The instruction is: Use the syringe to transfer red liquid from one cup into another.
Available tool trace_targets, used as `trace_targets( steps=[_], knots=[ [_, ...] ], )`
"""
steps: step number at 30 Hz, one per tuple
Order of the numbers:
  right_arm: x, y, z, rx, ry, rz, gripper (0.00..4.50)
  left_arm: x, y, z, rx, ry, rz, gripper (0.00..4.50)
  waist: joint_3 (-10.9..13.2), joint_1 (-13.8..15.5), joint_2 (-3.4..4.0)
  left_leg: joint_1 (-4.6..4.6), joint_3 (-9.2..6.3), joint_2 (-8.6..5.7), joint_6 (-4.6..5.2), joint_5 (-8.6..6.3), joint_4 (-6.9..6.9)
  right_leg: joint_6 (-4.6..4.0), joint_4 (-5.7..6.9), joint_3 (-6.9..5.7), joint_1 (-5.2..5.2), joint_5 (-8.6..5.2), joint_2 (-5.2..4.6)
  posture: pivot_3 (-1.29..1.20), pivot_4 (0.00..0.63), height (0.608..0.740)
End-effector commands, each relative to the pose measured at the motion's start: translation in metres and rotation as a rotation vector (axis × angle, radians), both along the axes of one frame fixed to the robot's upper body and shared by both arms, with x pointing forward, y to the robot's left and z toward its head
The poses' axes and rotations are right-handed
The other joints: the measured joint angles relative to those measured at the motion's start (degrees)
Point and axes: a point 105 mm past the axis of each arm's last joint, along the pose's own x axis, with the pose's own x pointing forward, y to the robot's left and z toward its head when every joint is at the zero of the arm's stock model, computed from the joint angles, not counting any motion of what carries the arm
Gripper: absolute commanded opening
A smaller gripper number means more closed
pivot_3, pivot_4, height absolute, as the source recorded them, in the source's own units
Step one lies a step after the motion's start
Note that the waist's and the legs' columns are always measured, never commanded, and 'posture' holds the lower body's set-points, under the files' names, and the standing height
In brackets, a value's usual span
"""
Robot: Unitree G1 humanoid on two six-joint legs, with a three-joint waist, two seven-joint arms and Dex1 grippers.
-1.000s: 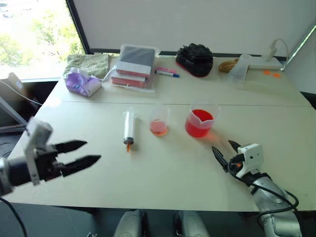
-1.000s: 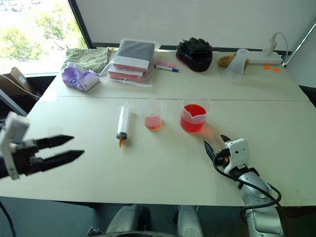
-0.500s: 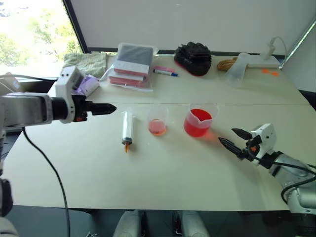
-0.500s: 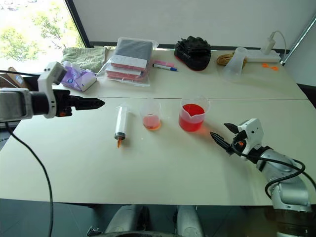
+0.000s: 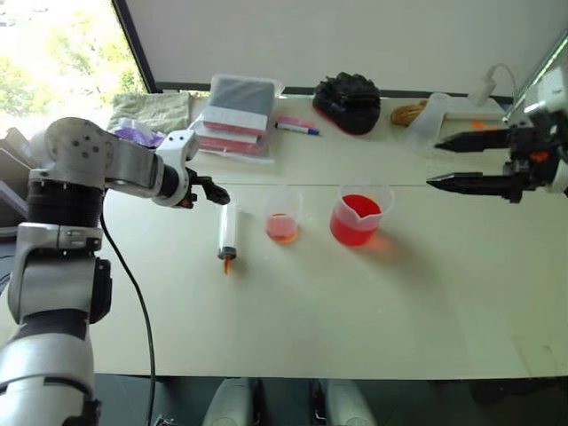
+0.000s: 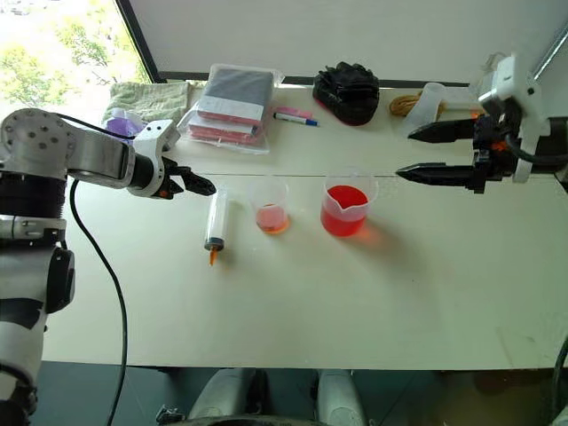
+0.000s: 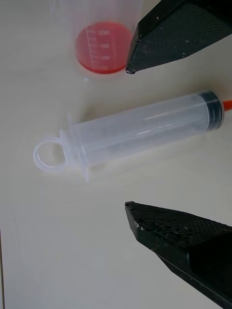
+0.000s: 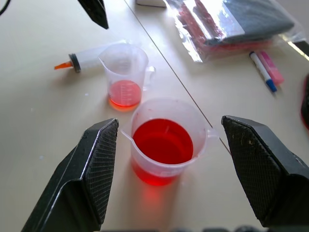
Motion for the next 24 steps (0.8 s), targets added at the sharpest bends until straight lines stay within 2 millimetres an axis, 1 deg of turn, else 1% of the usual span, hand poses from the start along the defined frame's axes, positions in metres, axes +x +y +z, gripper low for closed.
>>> trace_targets(
  steps=[1,4,6,8,10,14,20,24],
  knots=[
    [-0.005,0.011,0.015,-0.019,-0.03,0.066,3.58,0.004,-0.002,0.011,0.019,-0.001,0.005,4.47,0.0,0.29,-0.01,-0.11,0.0,0.0,0.0,0.0,0.01,0.0,0.0,0.0,-0.11,0.01,0.0,0.0,0.15,0.74],
    [-0.01,0.026,0.012,-0.036,-0.015,0.133,3.58,0.009,-0.002,0.013,0.047,0.018,0.043,4.47,0.01,0.29,-0.02,-0.32,0.01,-0.05,-0.01,0.0,0.02,0.01,-0.04,0.0,-0.28,0.01,-0.09,0.0,0.15,0.74],
    [-0.012,0.033,0.009,-0.042,-0.01,0.165,3.58,0.011,-0.002,0.008,0.048,0.051,0.069,4.47,0.01,0.2,-0.02,-0.38,0.02,-0.07,-0.01,0.0,0.04,0.03,-0.06,0.0,-0.32,0.02,-0.11,0.0,0.15,0.74],
    [-0.012,0.036,0.008,-0.031,-0.007,0.175,3.58,0.012,-0.008,0.005,0.041,0.062,0.058,4.47,0.01,0.18,-0.02,-0.43,0.03,-0.07,-0.01,0.0,0.04,0.06,-0.02,0.0,-0.41,0.04,-0.11,0.0,0.15,0.74],
    [-0.012,0.037,0.005,-0.028,-0.002,0.176,3.58,0.012,-0.017,0.004,0.021,0.073,0.045,4.47,0.01,0.17,-0.02,-0.45,0.03,-0.06,-0.05,0.03,0.04,0.06,0.04,0.0,-0.48,0.04,-0.11,0.0,0.15,0.74],
    [-0.009,0.037,0.003,-0.027,-0.002,0.175,3.58,0.015,-0.025,0.005,-0.011,0.101,0.074,4.47,0.01,0.18,-0.03,-0.46,0.03,-0.06,-0.11,0.06,0.05,0.06,0.16,0.01,-0.54,0.04,-0.11,0.0,0.15,0.74],
    [-0.007,0.037,0.0,-0.028,-0.004,0.175,3.58,0.016,-0.03,-0.005,-0.009,0.129,0.105,4.47,0.01,0.15,-0.03,-0.46,0.04,-0.07,-0.15,0.08,0.06,0.07,0.25,0.01,-0.59,0.04,-0.11,0.0,0.15,0.74],
    [-0.005,0.037,0.001,-0.028,-0.004,0.176,3.58,0.015,-0.038,-0.012,-0.012,0.141,0.097,4.47,0.01,0.18,-0.03,-0.45,0.04,-0.07,-0.23,0.13,0.09,0.06,0.38,0.0,-0.62,0.04,-0.11,0.0,0.15,0.74]
  ],
)
